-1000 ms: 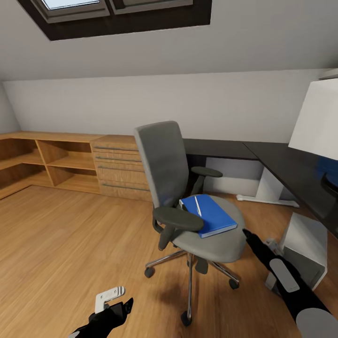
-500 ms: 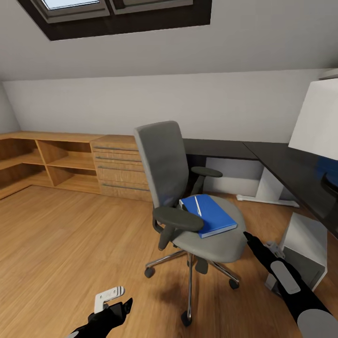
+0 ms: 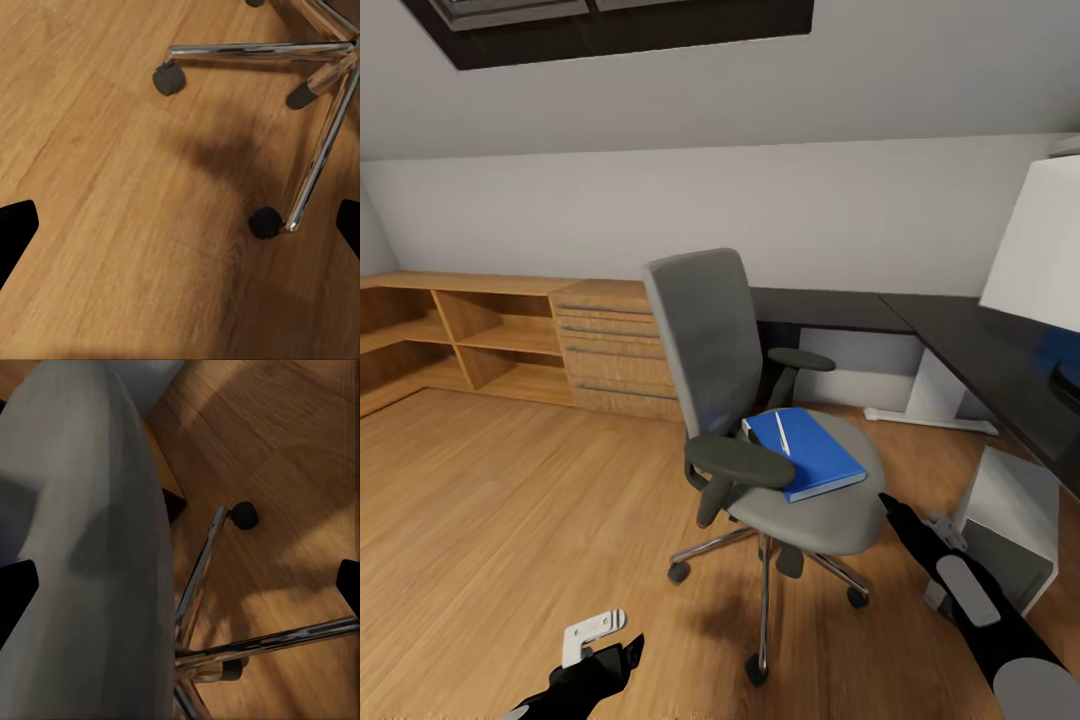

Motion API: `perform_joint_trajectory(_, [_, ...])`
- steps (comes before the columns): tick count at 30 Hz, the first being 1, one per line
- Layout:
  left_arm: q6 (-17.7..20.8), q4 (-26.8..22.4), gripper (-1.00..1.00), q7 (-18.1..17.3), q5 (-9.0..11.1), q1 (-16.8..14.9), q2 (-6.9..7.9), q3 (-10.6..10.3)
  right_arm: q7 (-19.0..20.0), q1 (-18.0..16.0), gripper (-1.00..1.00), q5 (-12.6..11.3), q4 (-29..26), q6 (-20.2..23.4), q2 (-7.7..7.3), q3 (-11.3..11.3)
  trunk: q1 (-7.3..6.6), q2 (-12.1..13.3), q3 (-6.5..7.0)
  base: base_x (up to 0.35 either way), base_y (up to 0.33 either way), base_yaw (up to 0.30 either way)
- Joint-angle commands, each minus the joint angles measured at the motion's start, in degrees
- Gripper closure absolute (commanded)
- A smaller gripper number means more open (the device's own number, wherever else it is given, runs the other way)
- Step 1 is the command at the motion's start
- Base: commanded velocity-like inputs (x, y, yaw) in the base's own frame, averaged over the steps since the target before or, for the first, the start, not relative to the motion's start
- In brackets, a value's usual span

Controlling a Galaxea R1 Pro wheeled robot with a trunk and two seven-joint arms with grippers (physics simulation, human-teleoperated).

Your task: In the bedroom, organize the workspace by keeping the computer under the desk, ensuring the monitor is on the desk, placing the keyboard on the desk next to the monitor, placing the mouse on the desk next to the keyboard, moving the folder from the swivel chair onto the desk next to the mouse, stacking the notebook on top of the folder with the pen on top of the notebook, and positioning the swivel chair next to the desk.

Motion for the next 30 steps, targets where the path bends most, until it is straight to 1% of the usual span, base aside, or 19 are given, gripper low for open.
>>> perform_joint_trajectory(1, [0.2,-0.1,-1.00,0.5,0.6,0.0,-0.02,0.0,0.1,0.0,-1.00,-0.3,0.0,0.3,0.01,-0.2,0.01,0.0,-0.27,0.000,0.000,0.000])
perform_joint_trajectory(2, [0.2,-0.1,-1.00,0.5,0.6,0.0,-0.02,0.0,0.1,0.0,-1.00,-0.3,0.0,0.3,0.01,-0.2,0.04,-0.1,-0.49,0.000,0.000,0.000])
perform_joint_trajectory(14, [0.2,-0.1,-1.00,0.5,0.6,0.0,0.05,-0.1,0.0,0.0,-1.00,-0.3,0.0,0.3,0.01,-0.2,0.04,-0.1,-0.49,0.000,0.000,0.023])
perform_joint_trajectory(27, [0.2,-0.1,-1.00,0.5,0.6,0.0,0.05,-0.1,0.1,0.0,-1.00,-0.3,0.0,0.3,0.01,-0.2,0.04,-0.1,-0.49,0.000,0.000,0.235])
perform_joint_trajectory(30, [0.2,-0.1,-1.00,0.5,0.6,0.0,0.05,-0.4,0.1,0.0,-1.00,-0.3,0.0,0.3,0.01,-0.2,0.04,-0.1,-0.49,0.000,0.000,0.246])
